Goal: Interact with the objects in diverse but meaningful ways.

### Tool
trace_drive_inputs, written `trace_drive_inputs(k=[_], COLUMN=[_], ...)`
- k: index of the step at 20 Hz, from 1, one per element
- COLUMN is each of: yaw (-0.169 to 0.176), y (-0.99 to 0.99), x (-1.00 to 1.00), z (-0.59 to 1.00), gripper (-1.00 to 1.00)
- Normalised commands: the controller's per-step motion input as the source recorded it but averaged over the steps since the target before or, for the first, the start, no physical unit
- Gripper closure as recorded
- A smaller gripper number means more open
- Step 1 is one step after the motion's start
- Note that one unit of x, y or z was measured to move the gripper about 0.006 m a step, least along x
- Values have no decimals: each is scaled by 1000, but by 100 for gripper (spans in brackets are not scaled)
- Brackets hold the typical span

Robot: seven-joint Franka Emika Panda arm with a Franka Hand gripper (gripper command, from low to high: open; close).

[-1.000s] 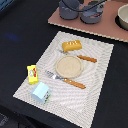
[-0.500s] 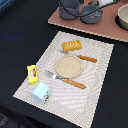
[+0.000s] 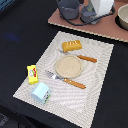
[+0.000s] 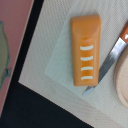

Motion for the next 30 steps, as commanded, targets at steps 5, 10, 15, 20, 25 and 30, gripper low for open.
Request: trace_drive_inputs(k=[5,10,15,20,25,30], yaw=[46,33,21,21,19,21], y=[-319,-206,-237,-206,-228,-172], x=[-471,-415,-499,-507,-516,-457], z=[-469,-473,-452,-405,-370,-385], gripper=[-100,-100,-100,-100,-100,-100])
